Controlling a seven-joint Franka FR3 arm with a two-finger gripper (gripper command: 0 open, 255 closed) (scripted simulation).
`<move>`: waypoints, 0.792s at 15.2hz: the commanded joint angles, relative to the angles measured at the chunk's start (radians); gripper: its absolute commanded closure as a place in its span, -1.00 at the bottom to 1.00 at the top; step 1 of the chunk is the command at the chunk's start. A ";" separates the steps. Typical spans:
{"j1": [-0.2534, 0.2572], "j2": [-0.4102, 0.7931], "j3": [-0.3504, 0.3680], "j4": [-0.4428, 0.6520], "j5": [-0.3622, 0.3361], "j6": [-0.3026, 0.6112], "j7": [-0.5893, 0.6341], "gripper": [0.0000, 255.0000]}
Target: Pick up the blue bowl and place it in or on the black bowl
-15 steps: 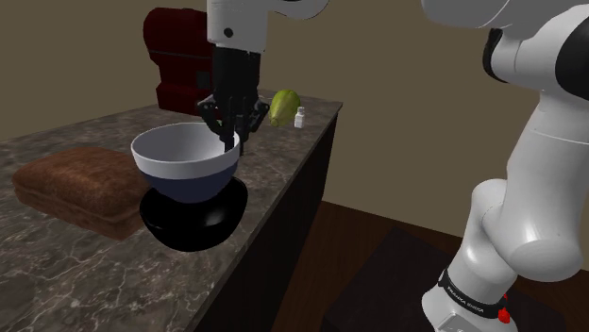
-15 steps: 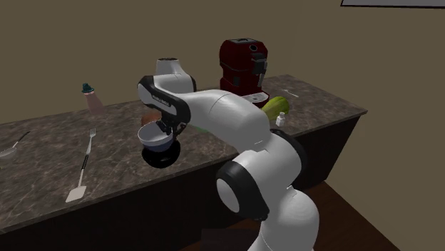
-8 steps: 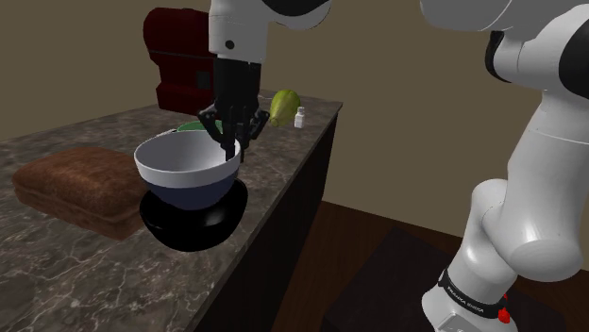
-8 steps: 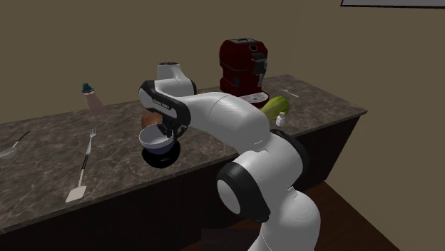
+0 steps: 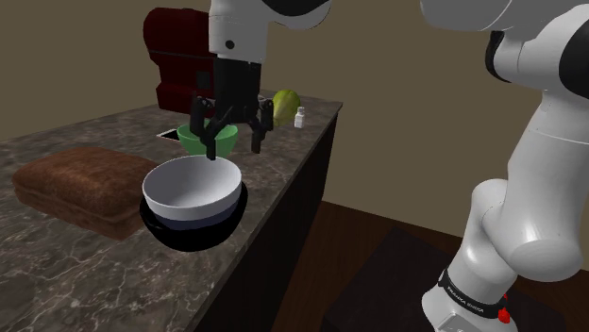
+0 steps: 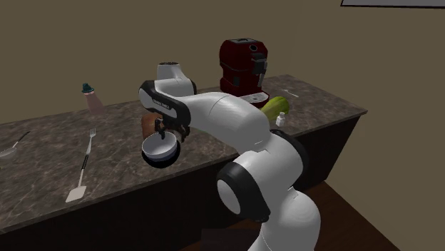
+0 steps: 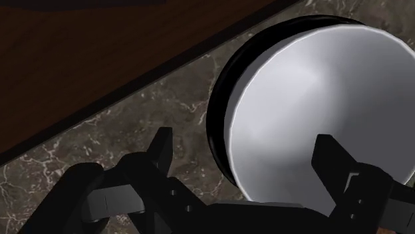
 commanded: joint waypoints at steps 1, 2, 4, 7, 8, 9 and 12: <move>-0.001 0.005 -0.001 0.040 -0.002 -0.035 0.002 -1.00; -0.002 0.011 -0.002 0.081 -0.003 -0.070 0.003 -1.00; -0.003 0.027 -0.003 0.161 -0.007 -0.135 0.007 -1.00; -0.003 0.027 -0.003 0.161 -0.007 -0.135 0.007 -1.00; -0.003 0.027 -0.003 0.161 -0.007 -0.135 0.007 -1.00; -0.003 0.027 -0.003 0.161 -0.007 -0.135 0.007 -1.00; -0.003 0.027 -0.003 0.161 -0.007 -0.135 0.007 -1.00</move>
